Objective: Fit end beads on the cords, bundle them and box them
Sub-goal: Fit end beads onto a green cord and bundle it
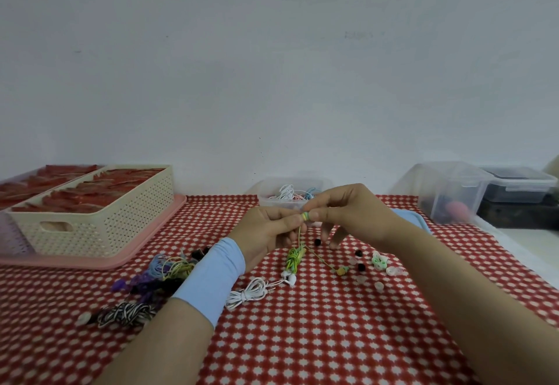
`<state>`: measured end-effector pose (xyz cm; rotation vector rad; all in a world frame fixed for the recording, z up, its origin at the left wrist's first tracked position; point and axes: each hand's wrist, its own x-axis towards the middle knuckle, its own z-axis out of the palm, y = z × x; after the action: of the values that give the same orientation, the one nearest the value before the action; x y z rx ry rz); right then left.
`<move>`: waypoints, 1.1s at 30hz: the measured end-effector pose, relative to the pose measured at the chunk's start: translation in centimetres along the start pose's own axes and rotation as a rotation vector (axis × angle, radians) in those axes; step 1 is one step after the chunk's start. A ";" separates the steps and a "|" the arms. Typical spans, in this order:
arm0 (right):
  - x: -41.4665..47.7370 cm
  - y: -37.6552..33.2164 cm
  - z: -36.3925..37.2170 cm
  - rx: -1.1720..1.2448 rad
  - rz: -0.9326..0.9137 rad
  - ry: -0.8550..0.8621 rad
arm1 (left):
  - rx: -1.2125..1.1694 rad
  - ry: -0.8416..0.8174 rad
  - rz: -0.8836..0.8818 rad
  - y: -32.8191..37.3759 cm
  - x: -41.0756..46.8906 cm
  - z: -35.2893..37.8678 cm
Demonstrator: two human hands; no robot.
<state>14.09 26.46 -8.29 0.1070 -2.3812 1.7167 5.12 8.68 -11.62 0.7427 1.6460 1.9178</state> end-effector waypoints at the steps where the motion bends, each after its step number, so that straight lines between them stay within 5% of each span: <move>1: 0.0 -0.1 -0.1 -0.029 -0.003 -0.004 | -0.010 0.001 -0.008 -0.1 0.0 0.0; 19: 0.3 -0.2 0.1 -0.263 -0.053 0.042 | -0.009 -0.009 -0.107 -0.2 0.1 0.3; 33: -0.3 -0.4 -0.3 0.087 0.194 -0.039 | 0.025 0.027 -0.012 -0.4 0.4 0.1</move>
<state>14.50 26.61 -7.93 -0.0816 -2.4141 1.9216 4.91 9.03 -11.95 0.7174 1.6905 1.9098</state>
